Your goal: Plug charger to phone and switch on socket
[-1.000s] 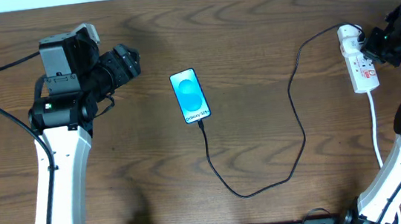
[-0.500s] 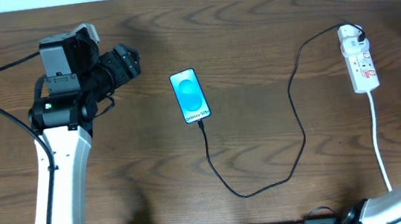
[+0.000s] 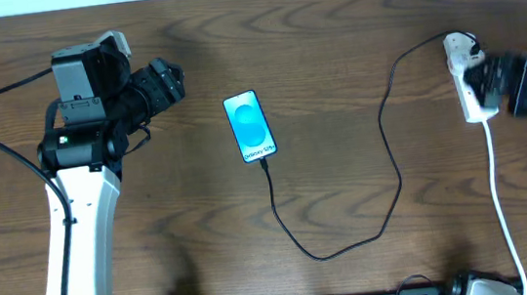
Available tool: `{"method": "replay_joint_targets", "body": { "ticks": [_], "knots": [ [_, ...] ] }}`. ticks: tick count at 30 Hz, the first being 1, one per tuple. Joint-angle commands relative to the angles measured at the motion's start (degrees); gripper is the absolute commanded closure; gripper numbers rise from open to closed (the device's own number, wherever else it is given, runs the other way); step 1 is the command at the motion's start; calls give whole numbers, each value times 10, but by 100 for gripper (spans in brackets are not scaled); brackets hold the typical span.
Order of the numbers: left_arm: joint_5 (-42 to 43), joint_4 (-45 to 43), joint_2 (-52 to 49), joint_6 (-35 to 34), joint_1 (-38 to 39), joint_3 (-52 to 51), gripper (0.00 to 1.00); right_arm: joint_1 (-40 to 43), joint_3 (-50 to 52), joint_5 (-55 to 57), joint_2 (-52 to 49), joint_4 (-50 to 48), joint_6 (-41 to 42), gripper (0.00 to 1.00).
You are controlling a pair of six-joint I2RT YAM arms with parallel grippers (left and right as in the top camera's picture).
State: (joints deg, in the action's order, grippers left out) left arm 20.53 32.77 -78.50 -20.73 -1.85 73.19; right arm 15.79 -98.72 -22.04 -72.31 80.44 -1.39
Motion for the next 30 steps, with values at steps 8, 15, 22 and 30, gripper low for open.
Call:
{"method": "replay_joint_targets", "body": {
  "ticks": [8, 15, 22, 30],
  "knots": [
    [-7, 0, 0, 6, -3, -2, 20, -5, 0, 26, 66, 68, -15, 1],
    [-7, 0, 0, 6, -3, -2, 20, -5, 0, 26, 67, 68, -15, 1],
    [-7, 0, 0, 6, -3, -2, 20, -5, 0, 26, 66, 68, -15, 1],
    [-7, 0, 0, 6, -3, -2, 20, -5, 0, 26, 65, 68, -15, 1]
  ]
}}
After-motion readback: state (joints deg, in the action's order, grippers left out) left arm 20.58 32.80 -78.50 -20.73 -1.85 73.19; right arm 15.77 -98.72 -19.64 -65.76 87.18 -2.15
